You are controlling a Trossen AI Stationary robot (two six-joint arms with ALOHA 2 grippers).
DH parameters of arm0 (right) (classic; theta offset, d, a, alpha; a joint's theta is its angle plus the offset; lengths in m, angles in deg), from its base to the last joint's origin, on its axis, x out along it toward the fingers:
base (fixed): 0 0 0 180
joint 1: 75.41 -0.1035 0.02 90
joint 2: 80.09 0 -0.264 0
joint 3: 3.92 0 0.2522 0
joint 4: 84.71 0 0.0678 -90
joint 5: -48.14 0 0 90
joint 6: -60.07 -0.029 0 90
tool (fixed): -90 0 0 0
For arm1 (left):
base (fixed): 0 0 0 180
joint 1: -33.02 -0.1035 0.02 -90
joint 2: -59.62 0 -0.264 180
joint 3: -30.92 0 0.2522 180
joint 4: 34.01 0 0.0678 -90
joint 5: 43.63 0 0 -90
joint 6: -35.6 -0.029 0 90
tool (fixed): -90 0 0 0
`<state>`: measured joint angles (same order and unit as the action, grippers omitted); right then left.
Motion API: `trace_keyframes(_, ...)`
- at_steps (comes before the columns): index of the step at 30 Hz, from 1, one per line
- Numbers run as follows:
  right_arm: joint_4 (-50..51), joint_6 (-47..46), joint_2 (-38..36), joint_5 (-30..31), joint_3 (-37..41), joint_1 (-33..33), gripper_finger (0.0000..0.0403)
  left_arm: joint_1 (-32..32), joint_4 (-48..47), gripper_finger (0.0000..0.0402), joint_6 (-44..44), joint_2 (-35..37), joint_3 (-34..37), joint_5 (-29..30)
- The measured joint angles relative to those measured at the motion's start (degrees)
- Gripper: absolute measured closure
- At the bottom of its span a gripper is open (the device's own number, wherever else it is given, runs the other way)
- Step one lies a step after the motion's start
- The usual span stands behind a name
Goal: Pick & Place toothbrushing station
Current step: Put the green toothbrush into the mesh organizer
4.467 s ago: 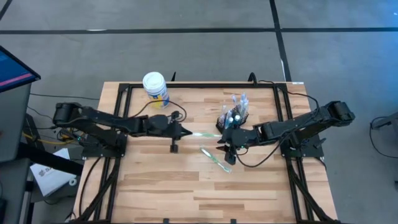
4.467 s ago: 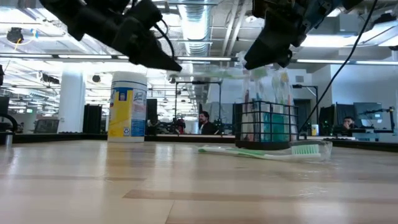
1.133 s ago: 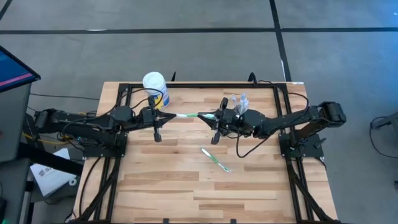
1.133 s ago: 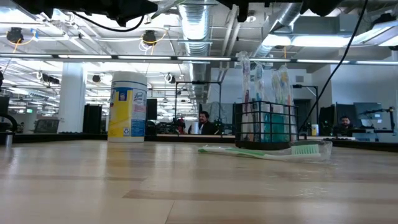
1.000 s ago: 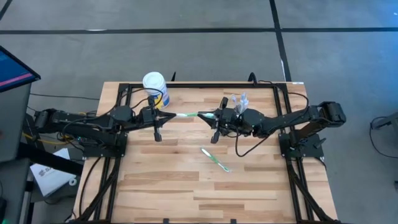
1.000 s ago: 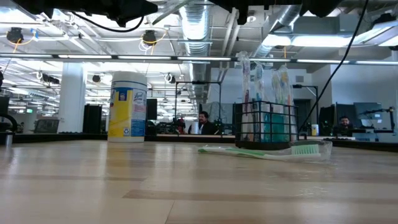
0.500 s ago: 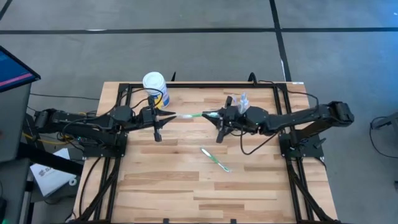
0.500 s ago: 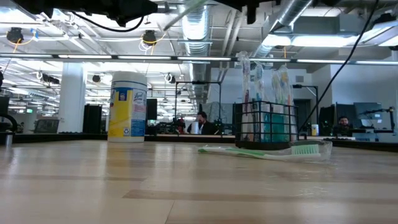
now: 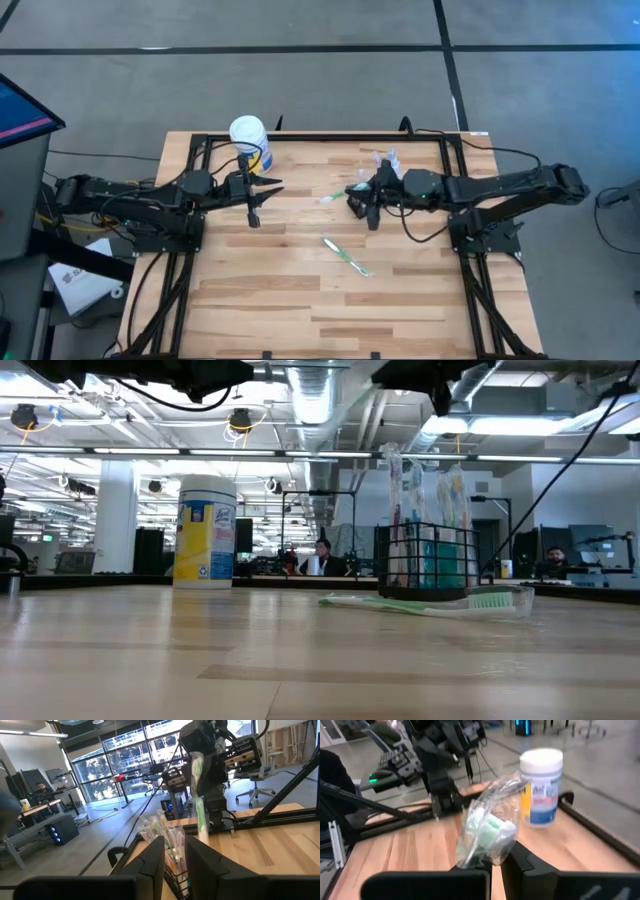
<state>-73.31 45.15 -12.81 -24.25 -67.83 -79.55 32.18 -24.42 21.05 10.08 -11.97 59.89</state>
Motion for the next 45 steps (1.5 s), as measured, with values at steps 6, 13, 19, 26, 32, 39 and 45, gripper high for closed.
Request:
trace_keyframes(6, 7.79, -5.58, -1.88, -2.78, 0.00, 0.04, 0.0397, 0.00, -0.11, 0.0335, 0.02, 0.00, 0.00, -0.02)
trace_keyframes(13, 15.65, -9.46, -3.88, -2.84, -0.02, 0.04, 0.0397, 0.00, -0.22, 0.0335, 0.02, 0.00, 0.00, -0.04)
trace_keyframes(19, 20.06, -12.07, -6.06, -4.24, -0.02, 0.37, 0.0398, 0.00, -0.31, 0.0335, 0.21, 0.00, 0.00, -0.07)
trace_keyframes(26, 26.80, -13.85, -7.37, -4.20, -2.25, 1.79, 0.0398, 0.00, -0.40, 0.0335, 0.33, 0.00, 0.00, -0.07)
trace_keyframes(32, 34.93, -13.81, -5.45, -3.84, -7.71, 2.86, 0.0398, 0.00, -0.42, 0.0335, 0.39, 0.00, 0.00, -0.07)
trace_keyframes(39, 43.78, -14.68, -1.40, -2.95, -12.75, 4.90, 0.0398, 0.00, -0.42, 0.0335, 0.39, 0.00, 0.00, -0.07)
trace_keyframes(45, 47.54, -13.39, 1.01, -2.92, -15.86, 7.09, 0.0398, 0.00, -0.44, 0.0335, 0.39, 0.00, 0.00, -0.07)
